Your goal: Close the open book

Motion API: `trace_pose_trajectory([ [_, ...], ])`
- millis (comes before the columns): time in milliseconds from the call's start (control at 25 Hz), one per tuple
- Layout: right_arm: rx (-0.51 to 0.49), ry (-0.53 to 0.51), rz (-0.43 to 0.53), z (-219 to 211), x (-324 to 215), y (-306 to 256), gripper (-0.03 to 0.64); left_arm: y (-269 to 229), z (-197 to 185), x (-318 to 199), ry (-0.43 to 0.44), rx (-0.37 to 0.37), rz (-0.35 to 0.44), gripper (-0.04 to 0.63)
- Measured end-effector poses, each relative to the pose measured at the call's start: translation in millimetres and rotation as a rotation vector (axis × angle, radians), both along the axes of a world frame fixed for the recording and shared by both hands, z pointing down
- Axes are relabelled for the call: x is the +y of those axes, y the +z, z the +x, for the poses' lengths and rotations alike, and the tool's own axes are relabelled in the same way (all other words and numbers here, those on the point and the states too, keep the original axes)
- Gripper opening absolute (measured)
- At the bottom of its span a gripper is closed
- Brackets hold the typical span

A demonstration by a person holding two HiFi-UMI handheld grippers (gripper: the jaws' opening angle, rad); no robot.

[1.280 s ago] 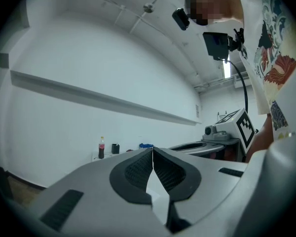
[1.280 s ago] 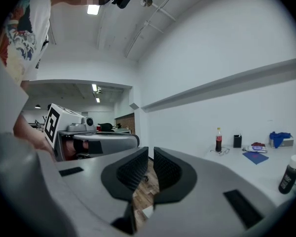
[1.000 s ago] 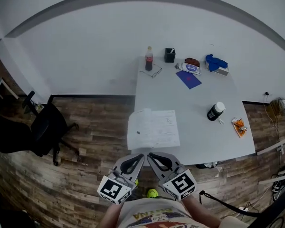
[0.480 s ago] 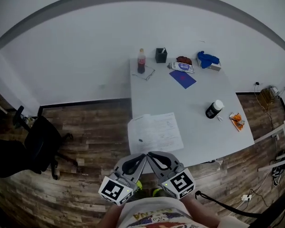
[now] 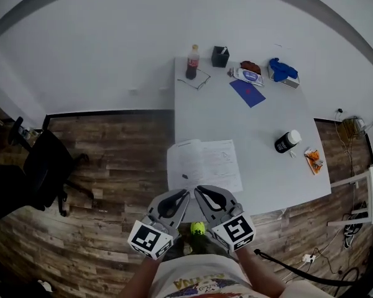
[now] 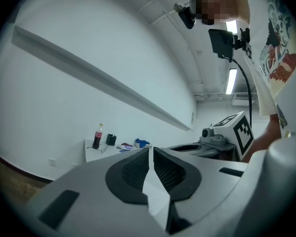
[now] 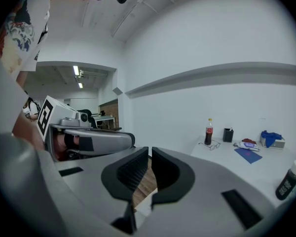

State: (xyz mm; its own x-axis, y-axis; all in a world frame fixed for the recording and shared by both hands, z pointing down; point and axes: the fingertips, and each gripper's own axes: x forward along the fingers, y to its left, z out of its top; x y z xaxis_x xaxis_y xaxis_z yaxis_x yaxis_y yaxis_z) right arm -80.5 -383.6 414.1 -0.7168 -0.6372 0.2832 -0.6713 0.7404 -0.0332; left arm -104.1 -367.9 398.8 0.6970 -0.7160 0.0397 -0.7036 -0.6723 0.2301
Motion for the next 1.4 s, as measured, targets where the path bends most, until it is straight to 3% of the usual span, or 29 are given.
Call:
trace_pose_trajectory([
  [520,0.092,-0.159,-0.126,-17.6,-18.0,99.6,0.028,104.5,-6.9,-33.7,-0.110,0.021,-0.144,0.026],
  [920,0.174,-0.175,-0.179,-13.2,-16.5,166.0,0.028,190.8,-30.9,-27.7,-0.194,0.044,-0.269,0.089],
  [1200,0.211,-0.214,-0.190,-21.8,-6.5,194.9,0.028,255.2,-45.6,-15.0,-0.195,0.027,-0.386,0.126],
  [1400,0.202,-0.247,-0.144,-29.6,-5.0,204.9,0.028,289.5,-43.3,-16.3,-0.191,0.042,-0.423,0.147],
])
